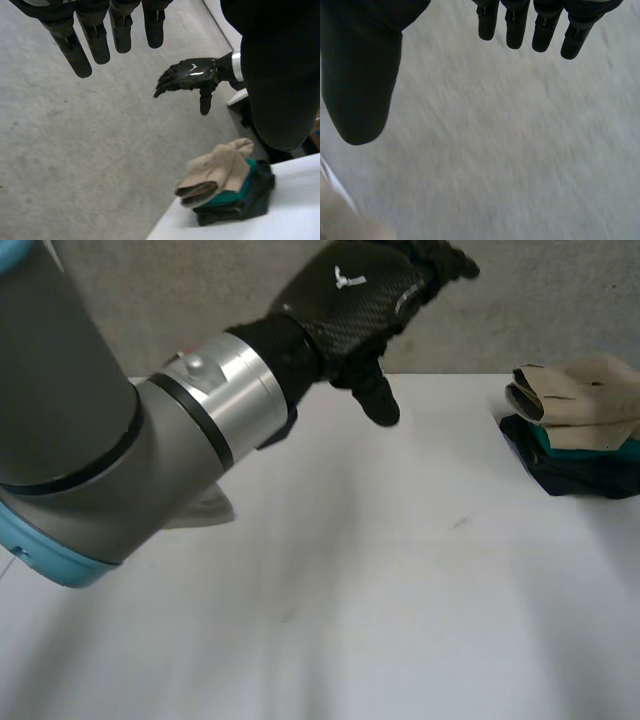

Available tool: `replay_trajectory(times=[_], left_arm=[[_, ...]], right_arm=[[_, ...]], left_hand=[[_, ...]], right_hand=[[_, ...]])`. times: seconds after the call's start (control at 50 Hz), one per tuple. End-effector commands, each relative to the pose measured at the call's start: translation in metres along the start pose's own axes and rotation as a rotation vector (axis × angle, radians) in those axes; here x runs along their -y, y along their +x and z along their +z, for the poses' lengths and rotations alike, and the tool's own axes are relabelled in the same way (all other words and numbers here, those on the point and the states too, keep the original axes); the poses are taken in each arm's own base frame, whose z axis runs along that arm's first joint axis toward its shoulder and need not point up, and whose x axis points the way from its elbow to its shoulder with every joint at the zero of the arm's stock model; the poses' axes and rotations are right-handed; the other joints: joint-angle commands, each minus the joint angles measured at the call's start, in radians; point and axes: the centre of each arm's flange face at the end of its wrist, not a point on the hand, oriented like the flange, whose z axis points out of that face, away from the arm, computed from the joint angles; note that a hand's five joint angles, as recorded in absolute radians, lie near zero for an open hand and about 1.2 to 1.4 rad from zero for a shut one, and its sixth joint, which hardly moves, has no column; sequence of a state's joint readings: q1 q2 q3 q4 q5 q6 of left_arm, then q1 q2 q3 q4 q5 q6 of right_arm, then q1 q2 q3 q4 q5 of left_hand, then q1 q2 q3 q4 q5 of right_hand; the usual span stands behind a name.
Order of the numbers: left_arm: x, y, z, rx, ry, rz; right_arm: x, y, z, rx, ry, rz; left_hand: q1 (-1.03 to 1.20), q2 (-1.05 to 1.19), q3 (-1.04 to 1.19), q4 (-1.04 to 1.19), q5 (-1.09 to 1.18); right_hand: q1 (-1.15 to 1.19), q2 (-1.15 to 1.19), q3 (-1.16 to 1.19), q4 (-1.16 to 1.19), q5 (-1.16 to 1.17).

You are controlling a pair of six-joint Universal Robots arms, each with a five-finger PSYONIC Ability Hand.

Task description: Fold the laundry.

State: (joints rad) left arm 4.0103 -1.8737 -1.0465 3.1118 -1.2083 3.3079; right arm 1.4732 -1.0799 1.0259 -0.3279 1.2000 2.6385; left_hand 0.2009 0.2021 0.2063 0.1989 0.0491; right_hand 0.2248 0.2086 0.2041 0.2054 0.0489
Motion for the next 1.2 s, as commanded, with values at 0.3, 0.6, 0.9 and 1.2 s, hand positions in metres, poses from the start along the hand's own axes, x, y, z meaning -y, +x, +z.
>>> replay_trajectory(times=[0.3, 0.6, 0.9, 1.2], left_arm=[[-0.144, -0.255, -0.062, 0.662, -0.497, 0.369], [-0.314, -0.319, -0.080, 0.603, -0.572, 0.453], [-0.182, -0.288, -0.032, 0.696, -0.327, 0.452], [-0.033, -0.069, -0.009, 0.310, 0.048, 0.031]], right_arm=[[0.064, -0.202, -0.159, 0.682, -0.046, 0.112], [0.034, -0.208, -0.192, 0.730, -0.185, 0.098], [0.022, -0.188, -0.183, 0.646, -0.229, 0.079], [0.035, -0.147, -0.165, 0.464, -0.240, 0.120]], left_hand=[[-0.002, -0.003, -0.007, 0.000, -0.025], [0.121, 0.120, 0.115, 0.123, 0.098], [1.195, 1.194, 1.190, 1.197, 1.173], [1.195, 1.194, 1.190, 1.197, 1.173]], right_hand=[[-0.050, -0.034, -0.030, -0.031, -0.049], [-0.050, -0.034, -0.030, -0.031, -0.049], [-0.050, -0.034, -0.030, -0.031, -0.049], [-0.050, -0.034, -0.030, -0.031, -0.049]])
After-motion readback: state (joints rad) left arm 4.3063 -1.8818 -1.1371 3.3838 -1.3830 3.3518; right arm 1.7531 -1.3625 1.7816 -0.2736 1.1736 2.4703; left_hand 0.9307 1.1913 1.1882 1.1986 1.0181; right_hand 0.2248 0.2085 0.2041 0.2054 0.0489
